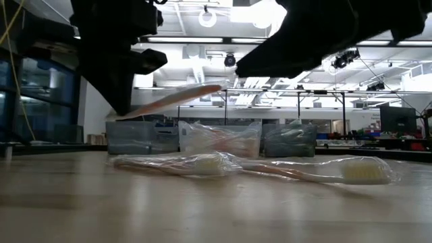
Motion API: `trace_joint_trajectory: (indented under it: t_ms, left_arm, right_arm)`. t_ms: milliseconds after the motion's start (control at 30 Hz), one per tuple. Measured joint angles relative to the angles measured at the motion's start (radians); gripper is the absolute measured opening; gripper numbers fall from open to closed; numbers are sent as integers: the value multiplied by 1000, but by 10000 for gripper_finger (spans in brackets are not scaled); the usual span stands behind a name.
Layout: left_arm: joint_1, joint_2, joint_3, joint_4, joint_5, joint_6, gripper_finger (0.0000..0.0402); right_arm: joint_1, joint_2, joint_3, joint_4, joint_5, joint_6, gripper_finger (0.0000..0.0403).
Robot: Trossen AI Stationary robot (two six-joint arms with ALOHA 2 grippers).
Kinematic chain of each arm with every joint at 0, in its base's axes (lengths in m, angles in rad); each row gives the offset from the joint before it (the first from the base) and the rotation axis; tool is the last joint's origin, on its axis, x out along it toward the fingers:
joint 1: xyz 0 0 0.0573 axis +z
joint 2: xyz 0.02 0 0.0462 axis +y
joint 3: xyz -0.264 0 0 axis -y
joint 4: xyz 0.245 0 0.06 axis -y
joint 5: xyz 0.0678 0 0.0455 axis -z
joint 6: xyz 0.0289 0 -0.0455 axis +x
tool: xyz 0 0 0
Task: Pick & Place Toothbrushes
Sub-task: Put the orange toothbrush into the transparent bin
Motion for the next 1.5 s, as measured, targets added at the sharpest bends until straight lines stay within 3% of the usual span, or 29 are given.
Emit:
trace_joint_trajectory:
  t_ms: [300,733,900,1267,1500]
  left_arm:
    - [0,0,0,7,-54,-22,1]
    - [0,0,0,30,-51,-28,0]
    - [0,0,0,27,-50,-34,0]
    - [-1,0,-1,17,-29,-42,0]
    - [-1,0,-1,19,-42,-31,3]
  right_arm:
    - [41,120,7,120,4,-7,201]
    - [61,236,97,134,99,-215,190]
    - [61,251,117,134,99,-220,155]
    - [59,251,117,117,168,-219,22]
    - [60,251,116,117,187,-182,18]
